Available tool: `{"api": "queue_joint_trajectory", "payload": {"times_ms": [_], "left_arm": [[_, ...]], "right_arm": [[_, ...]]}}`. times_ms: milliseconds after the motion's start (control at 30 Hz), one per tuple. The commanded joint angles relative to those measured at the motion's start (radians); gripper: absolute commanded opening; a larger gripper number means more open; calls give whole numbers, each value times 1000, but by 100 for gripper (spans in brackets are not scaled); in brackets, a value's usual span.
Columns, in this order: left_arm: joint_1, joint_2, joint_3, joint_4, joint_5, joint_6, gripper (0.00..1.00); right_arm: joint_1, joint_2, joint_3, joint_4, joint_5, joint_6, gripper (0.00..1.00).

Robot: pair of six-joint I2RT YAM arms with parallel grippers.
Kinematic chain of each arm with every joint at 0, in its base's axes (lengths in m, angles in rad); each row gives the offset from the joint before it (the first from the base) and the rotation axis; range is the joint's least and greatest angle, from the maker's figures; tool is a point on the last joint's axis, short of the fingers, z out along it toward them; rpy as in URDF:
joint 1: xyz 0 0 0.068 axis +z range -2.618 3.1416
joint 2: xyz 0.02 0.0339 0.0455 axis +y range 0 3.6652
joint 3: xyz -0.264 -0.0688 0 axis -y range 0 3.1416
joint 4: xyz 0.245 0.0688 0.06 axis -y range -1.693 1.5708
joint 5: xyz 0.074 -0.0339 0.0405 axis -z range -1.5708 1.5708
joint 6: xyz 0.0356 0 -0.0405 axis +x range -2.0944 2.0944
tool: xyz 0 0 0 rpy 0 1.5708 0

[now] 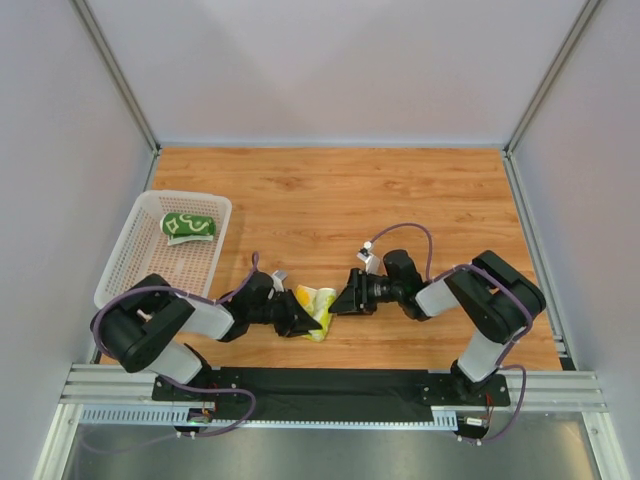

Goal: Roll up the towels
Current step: Roll the towel

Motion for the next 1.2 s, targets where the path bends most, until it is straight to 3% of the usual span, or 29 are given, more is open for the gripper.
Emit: {"api": "queue_joint_trajectory", "payload": {"times_ms": [0, 333, 433, 500, 567, 800, 833, 967, 1167], "left_arm": [[7, 65, -50, -103, -85, 16, 4], [11, 41, -61, -103, -77, 16, 4], [14, 44, -59, -99, -71, 24, 4], [14, 53, -53, -95, -59, 47, 6], [14, 35, -32, -147, -59, 79, 14], [-28, -154, 132, -592, -265, 266, 47], [-47, -171, 166, -731, -308, 315, 52], [-181, -194, 364, -991, -546, 384, 55], [-414, -98, 627, -1327, -899, 381, 54]], "right_arm": [[4, 61, 18, 113, 30, -6, 56], [60, 146, 63, 156, 63, 14, 47], [72, 164, 64, 199, 68, 29, 39], [76, 166, 60, 231, 74, 46, 27], [77, 158, 56, 226, 92, 54, 17], [77, 28, 86, -104, 209, -13, 10], [77, 3, 96, -138, 221, -18, 9], [80, -29, 124, -275, 286, -36, 7], [122, -92, 194, -491, 378, -69, 7]]}}
